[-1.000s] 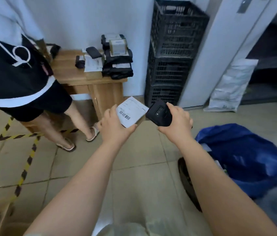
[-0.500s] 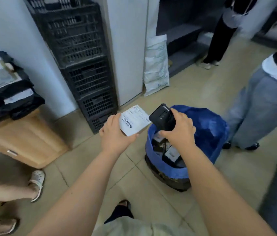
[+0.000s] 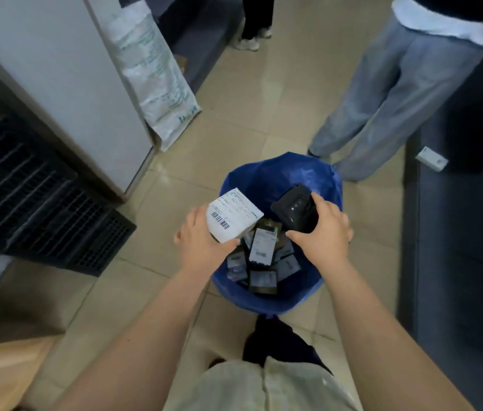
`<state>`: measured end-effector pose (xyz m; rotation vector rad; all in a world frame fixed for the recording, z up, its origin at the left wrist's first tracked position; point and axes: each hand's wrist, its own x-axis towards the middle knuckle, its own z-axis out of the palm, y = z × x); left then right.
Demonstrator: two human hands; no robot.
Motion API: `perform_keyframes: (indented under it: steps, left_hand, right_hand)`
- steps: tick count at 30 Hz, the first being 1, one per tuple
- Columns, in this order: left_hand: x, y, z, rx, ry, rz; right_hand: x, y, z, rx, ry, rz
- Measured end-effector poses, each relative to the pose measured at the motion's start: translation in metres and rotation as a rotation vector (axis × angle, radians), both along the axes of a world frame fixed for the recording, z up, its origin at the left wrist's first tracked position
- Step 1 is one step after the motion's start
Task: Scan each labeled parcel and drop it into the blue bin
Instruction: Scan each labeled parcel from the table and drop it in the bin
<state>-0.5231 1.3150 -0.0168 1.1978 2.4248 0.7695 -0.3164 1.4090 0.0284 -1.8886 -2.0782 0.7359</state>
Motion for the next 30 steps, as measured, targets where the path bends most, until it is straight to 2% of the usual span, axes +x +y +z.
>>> perform_keyframes:
  steps: [13, 20, 25, 30]
  left_hand:
    - [0.013, 0.142, -0.117, -0.193, -0.170, 0.017]
    - [0.008, 0.206, -0.242, -0.317, -0.280, -0.066]
    - [0.016, 0.234, -0.332, -0.298, -0.346, -0.133]
    - [0.032, 0.233, -0.395, -0.293, -0.379, -0.296]
  right_hand:
    - [-0.011, 0.141, -0.115, -0.216, -0.022, -0.072]
    - [-0.026, 0.176, -0.239, -0.292, -0.011, -0.234]
    - [-0.040, 0.184, -0.330, -0.321, 0.039, -0.355]
    - [-0.044, 0.170, -0.386, -0.355, 0.073, -0.475]
